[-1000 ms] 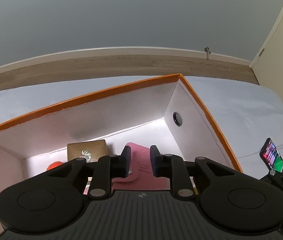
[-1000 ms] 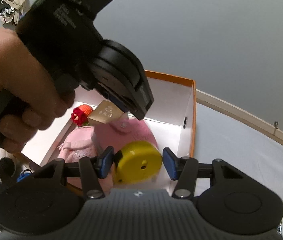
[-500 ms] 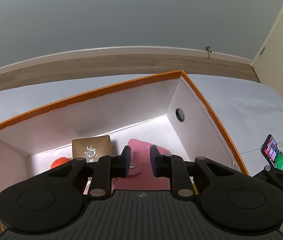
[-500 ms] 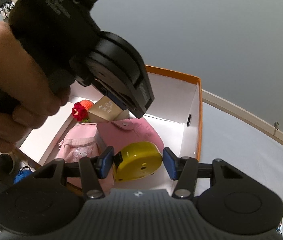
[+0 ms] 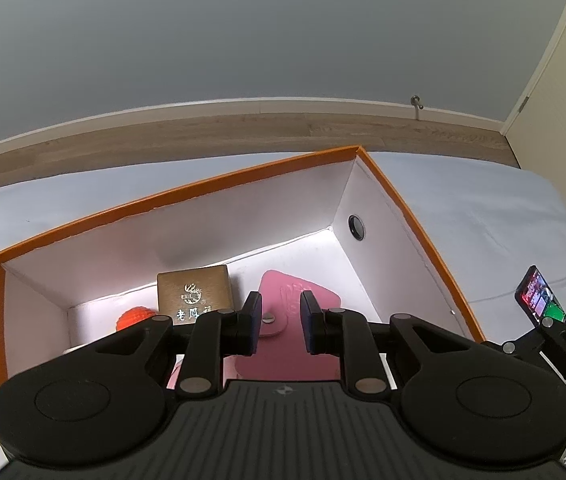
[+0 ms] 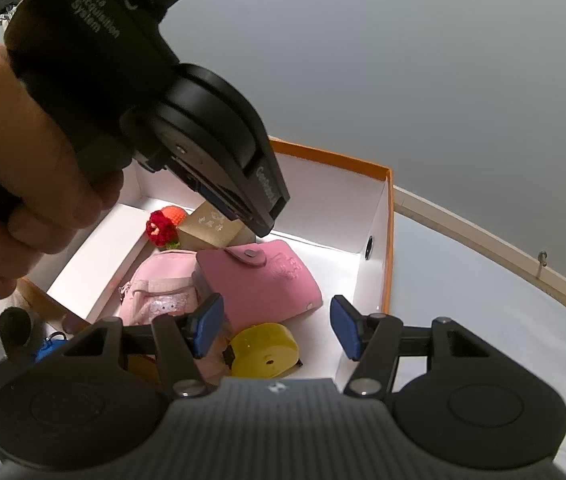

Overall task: Organize objects
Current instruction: 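Lower both items into the orange box and open both grippers, then withdraw both grippers from the box toward the remaining items, then grasp the grey square box with the left gripper while the right grasps the card deck, then lift the grey box and card deck and carry both toward the orange box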

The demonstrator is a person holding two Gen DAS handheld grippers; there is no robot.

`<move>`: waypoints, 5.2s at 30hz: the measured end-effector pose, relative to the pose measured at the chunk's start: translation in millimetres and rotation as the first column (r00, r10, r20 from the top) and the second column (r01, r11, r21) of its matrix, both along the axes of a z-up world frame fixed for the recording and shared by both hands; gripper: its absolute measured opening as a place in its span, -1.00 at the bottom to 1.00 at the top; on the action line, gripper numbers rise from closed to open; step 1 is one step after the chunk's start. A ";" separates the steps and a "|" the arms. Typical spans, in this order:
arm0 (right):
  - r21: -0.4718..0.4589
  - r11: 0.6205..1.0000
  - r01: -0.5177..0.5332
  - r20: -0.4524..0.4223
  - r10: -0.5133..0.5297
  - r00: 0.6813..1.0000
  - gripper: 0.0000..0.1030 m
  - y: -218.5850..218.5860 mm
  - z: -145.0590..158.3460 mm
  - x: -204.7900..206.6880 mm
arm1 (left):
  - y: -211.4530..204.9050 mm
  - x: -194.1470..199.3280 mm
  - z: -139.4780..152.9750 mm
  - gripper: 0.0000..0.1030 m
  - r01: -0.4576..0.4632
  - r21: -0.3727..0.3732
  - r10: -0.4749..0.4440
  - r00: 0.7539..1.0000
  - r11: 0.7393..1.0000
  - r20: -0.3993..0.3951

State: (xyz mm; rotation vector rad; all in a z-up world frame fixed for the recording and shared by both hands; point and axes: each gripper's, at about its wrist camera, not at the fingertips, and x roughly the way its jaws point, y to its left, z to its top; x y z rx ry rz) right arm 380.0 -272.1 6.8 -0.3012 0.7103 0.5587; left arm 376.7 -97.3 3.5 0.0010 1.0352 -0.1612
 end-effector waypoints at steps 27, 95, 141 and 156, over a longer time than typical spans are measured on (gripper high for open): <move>0.001 1.000 0.027 0.094 -0.027 0.995 0.18 -38.2 62.8 -77.4 | 22.9 -124.4 94.5 -0.55 -0.049 -0.017 0.051 0.987 0.999 0.151; -0.034 0.999 -0.038 0.011 0.038 0.999 0.33 -51.3 -29.7 -85.7 | 36.6 -298.9 -59.7 0.62 -0.121 0.083 0.102 0.973 0.989 0.208; 0.182 0.905 0.386 0.095 -0.407 0.909 0.19 -18.0 -98.6 -113.0 | 75.0 -298.1 -82.6 0.89 -0.285 -0.155 0.320 0.892 0.946 0.319; 0.197 0.917 0.346 0.029 -0.358 0.933 0.17 -34.3 -87.6 -108.5 | 72.4 -300.1 -85.7 0.82 -0.219 -0.215 0.260 0.947 0.952 0.189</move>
